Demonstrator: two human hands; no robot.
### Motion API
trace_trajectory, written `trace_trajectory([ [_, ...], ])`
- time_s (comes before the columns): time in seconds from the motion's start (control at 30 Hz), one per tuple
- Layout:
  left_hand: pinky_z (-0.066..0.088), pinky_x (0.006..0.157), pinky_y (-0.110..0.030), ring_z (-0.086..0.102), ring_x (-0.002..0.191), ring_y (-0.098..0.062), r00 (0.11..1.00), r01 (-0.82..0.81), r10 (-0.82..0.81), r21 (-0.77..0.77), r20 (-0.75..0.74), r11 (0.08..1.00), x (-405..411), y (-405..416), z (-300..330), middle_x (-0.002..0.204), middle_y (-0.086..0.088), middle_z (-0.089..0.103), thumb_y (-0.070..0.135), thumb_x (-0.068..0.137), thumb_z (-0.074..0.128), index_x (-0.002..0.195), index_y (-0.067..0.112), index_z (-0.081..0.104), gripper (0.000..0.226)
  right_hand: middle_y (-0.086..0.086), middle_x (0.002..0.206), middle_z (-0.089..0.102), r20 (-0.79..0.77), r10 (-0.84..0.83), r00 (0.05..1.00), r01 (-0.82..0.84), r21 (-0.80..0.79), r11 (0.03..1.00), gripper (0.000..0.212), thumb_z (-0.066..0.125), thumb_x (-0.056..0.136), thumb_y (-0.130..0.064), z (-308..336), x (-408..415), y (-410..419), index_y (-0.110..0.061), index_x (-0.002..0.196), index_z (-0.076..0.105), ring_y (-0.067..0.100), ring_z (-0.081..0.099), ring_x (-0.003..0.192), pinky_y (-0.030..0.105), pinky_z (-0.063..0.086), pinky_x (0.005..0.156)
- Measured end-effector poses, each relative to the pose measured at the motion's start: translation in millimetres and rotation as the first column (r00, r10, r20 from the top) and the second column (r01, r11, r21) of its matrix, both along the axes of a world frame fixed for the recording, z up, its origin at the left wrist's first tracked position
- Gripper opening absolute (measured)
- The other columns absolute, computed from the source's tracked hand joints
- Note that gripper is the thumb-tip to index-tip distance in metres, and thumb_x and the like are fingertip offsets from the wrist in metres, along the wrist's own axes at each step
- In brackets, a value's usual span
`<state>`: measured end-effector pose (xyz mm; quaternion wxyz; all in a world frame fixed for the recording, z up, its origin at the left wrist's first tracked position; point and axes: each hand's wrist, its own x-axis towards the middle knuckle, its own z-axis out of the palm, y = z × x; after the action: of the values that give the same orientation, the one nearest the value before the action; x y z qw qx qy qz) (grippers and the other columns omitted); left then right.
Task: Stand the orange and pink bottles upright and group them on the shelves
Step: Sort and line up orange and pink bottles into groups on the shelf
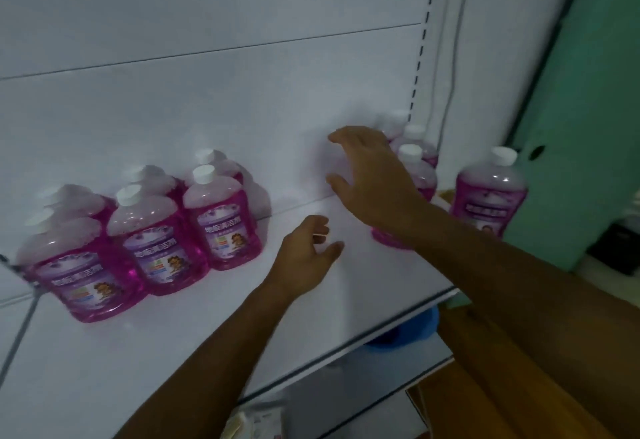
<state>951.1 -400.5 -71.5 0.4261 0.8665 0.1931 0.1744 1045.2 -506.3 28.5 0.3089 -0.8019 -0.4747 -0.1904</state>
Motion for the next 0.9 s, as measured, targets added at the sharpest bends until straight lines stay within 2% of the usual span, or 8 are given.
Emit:
trace_trajectory([
  [0.1,0.043,0.088,-0.023,0.052,0.11,-0.007,0.997,0.071,-0.074,-0.077,-0.025,0.994,31,-15,4,0.137,0.006,0.051,0.039,0.085,0.069,0.14,0.023,0.041,0.064,0.013,0.138,0.048,0.087,-0.153,0.984,0.154,-0.006,0.988,0.053,0.068,0.082,-0.022,2,14,-32,-0.007,0.13,0.051,0.03,0.037,0.132,0.036,0.031,0.109],
  [0.2,0.045,0.095,-0.028,0.05,0.12,-0.012,0.982,0.181,-0.186,-0.191,-0.011,0.965,55,-27,6,0.143,0.004,0.046,0.036,0.083,0.072,0.147,0.021,0.032,0.077,0.014,0.142,0.039,0.027,-0.258,0.966,0.259,-0.08,0.962,0.061,0.063,0.085,-0.022,-4,23,-53,-0.008,0.138,0.038,0.031,0.033,0.132,0.039,0.034,0.106],
  [0.3,0.05,0.088,-0.023,0.057,0.117,-0.018,0.964,0.266,-0.259,-0.201,0.058,0.943,65,-36,1,0.136,0.003,0.055,0.034,0.085,0.071,0.142,0.022,0.043,0.064,0.016,0.139,0.038,-0.074,-0.321,0.944,0.309,-0.143,0.94,0.071,0.063,0.086,-0.017,-15,28,-62,-0.004,0.143,0.025,0.03,0.04,0.125,0.035,0.04,0.099],
  [0.4,0.05,0.077,-0.013,0.06,0.111,-0.016,0.964,0.26,-0.245,-0.185,0.1,0.948,65,-40,-2,0.132,0.005,0.059,0.031,0.086,0.07,0.138,0.022,0.049,0.057,0.014,0.134,0.045,-0.06,-0.332,0.941,0.321,-0.143,0.936,0.066,0.065,0.085,-0.013,-21,31,-66,-0.007,0.141,0.03,0.028,0.046,0.12,0.033,0.043,0.095],
  [0.57,0.051,0.08,-0.018,0.063,0.106,-0.015,0.982,0.177,-0.165,-0.148,0.086,0.973,48,-31,-6,0.126,0.007,0.063,0.028,0.087,0.07,0.138,0.027,0.051,0.054,0.012,0.13,0.053,-0.115,-0.166,0.979,0.151,-0.132,0.98,0.065,0.072,0.082,-0.021,-14,32,-61,-0.013,0.137,0.038,0.029,0.053,0.116,0.039,0.046,0.094],
  [0.7,0.053,0.073,-0.012,0.063,0.102,-0.015,0.993,0.092,-0.081,-0.128,0.089,0.988,25,-14,-5,0.122,0.008,0.065,0.024,0.089,0.067,0.138,0.029,0.051,0.051,0.008,0.127,0.057,-0.171,-0.026,0.985,0.002,-0.138,0.99,0.063,0.075,0.079,-0.017,-9,32,-36,-0.015,0.132,0.043,0.025,0.056,0.112,0.035,0.047,0.093],
  [0.8,0.056,0.085,-0.026,0.064,0.102,-0.011,0.994,0.017,-0.006,-0.101,0.105,0.995,8,2,-3,0.121,0.011,0.065,0.024,0.091,0.065,0.137,0.03,0.051,0.049,0.009,0.124,0.058,-0.185,0.069,0.98,-0.09,-0.107,0.99,0.064,0.076,0.077,-0.013,-10,30,-12,-0.013,0.132,0.044,0.025,0.057,0.108,0.032,0.047,0.091],
  [0.9,0.052,0.093,-0.029,0.061,0.103,-0.004,0.992,-0.075,0.084,-0.098,0.094,0.992,-7,8,2,0.124,0.011,0.062,0.022,0.093,0.061,0.141,0.025,0.045,0.051,0.009,0.12,0.06,-0.19,0.187,0.964,-0.206,-0.089,0.974,0.063,0.076,0.076,-0.011,-11,31,18,-0.013,0.131,0.046,0.025,0.058,0.102,0.032,0.048,0.086],
])
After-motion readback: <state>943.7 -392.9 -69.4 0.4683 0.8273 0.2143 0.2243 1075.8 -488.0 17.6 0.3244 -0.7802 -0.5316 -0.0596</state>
